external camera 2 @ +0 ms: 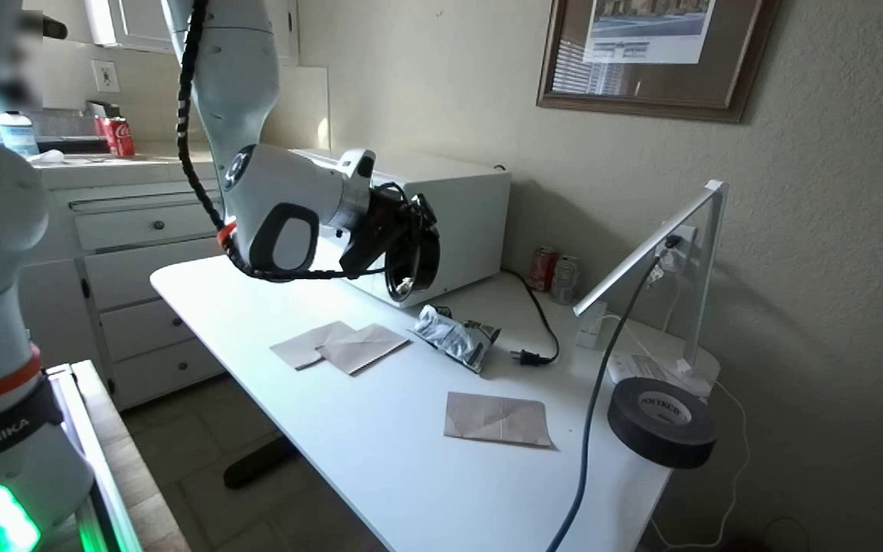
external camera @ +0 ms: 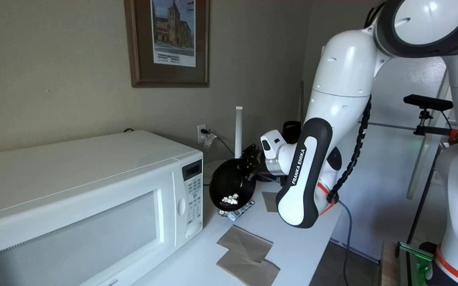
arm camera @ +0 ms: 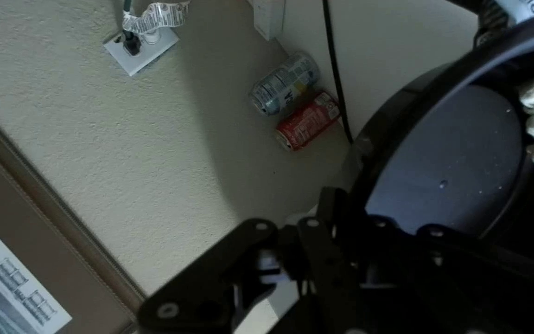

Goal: Pour the contents of the black bowl onto the brown paper

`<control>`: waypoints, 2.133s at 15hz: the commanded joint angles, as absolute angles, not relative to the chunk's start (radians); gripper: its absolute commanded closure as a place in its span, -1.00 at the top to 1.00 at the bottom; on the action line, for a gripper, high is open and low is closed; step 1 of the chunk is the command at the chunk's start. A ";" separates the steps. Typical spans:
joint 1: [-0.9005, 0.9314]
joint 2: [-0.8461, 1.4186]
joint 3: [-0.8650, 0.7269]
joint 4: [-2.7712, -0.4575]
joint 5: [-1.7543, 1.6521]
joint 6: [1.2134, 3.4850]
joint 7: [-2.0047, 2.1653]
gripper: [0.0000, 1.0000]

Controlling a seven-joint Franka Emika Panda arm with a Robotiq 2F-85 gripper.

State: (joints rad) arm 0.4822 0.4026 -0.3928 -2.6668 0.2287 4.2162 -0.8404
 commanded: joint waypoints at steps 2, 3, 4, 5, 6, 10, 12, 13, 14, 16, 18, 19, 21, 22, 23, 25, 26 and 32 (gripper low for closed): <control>0.586 0.426 -0.463 -2.741 0.308 4.230 -0.910 -0.97; 0.606 0.437 -0.475 -2.747 0.320 4.230 -0.914 -0.97; 0.635 0.441 -0.498 -2.740 0.319 4.231 -0.921 -0.97; 0.680 0.443 -0.533 -2.724 0.325 4.231 -0.931 -0.97; 0.717 0.449 -0.552 -2.725 0.352 4.231 -0.937 -0.97; 0.875 0.487 -0.658 -2.731 0.374 4.230 -0.927 -0.97; 0.957 0.521 -0.719 -2.731 0.373 4.230 -0.905 -0.97; 0.989 0.541 -0.737 -2.744 0.399 4.230 -0.904 -0.97; 1.018 0.564 -0.754 -2.751 0.421 4.232 -0.891 -0.97; 1.071 0.611 -0.787 -2.765 0.444 4.233 -0.861 -0.97; 1.065 0.676 -0.766 -2.746 0.455 4.233 -0.820 -0.97; 1.079 0.693 -0.773 -2.749 0.450 4.234 -0.797 -0.97; 1.098 0.736 -0.779 -2.749 0.449 4.234 -0.753 -0.97; 1.100 0.754 -0.776 -2.748 0.451 4.234 -0.735 -0.97; 1.113 0.770 -0.783 -2.748 0.448 4.234 -0.708 -0.97; 1.148 0.807 -0.805 -2.748 0.446 4.234 -0.655 -0.97; 1.225 0.849 -0.872 -2.735 0.447 4.234 -0.611 -0.97; 1.239 0.936 -0.858 -2.744 0.461 4.230 -0.523 -0.97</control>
